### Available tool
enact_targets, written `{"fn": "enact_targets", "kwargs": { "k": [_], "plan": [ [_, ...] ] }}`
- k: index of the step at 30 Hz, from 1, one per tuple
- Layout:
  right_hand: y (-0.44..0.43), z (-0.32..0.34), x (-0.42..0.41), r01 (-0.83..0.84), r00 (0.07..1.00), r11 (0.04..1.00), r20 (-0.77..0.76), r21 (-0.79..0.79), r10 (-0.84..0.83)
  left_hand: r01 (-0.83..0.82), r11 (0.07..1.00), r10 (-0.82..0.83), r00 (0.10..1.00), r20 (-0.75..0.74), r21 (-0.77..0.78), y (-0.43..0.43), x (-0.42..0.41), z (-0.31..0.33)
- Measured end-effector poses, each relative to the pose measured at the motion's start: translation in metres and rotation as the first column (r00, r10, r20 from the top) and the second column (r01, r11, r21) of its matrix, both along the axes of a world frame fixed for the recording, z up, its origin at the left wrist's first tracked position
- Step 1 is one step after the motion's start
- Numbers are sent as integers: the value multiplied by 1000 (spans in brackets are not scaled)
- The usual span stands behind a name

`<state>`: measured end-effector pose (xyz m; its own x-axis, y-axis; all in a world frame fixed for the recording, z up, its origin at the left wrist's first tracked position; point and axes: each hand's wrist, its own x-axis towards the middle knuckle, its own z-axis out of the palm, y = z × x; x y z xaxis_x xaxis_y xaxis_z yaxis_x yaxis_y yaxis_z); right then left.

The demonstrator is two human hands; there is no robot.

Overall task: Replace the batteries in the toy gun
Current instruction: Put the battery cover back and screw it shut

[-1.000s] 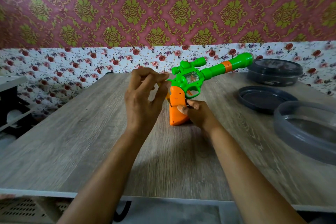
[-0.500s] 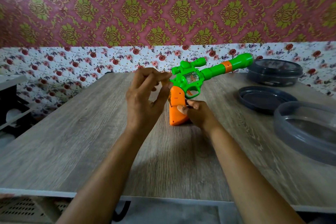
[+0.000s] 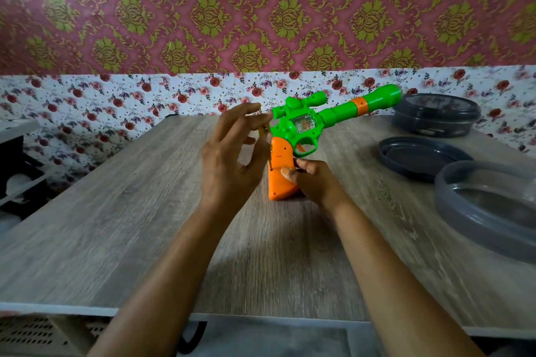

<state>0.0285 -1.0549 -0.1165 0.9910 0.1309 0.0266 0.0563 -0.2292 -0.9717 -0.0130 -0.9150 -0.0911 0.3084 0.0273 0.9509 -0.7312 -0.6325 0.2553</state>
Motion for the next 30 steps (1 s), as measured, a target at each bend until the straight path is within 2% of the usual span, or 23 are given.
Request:
{"fn": "enact_targets", "kwargs": {
  "k": [8,15,20,24,30],
  "plan": [
    [1,0,0,-11,1000,1000,9,-3,11,28,998,-31,999,-44,-64,0,0,1],
    [-1,-1,2,-10,1000,999,15,-35,10,3,1000,-3,999,-46,5,1,0,1],
    [0,-1,1,-19,999,999,32,-39,20,-32,999,32,999,21,2,0,-1,1],
    [0,0,0,-27,999,998,39,-49,28,-29,998,30,1000,6,-57,0,-3,1],
    [0,-1,0,-27,999,999,40,-33,28,-23,999,23,999,24,-26,-1,-3,1]
  ]
}}
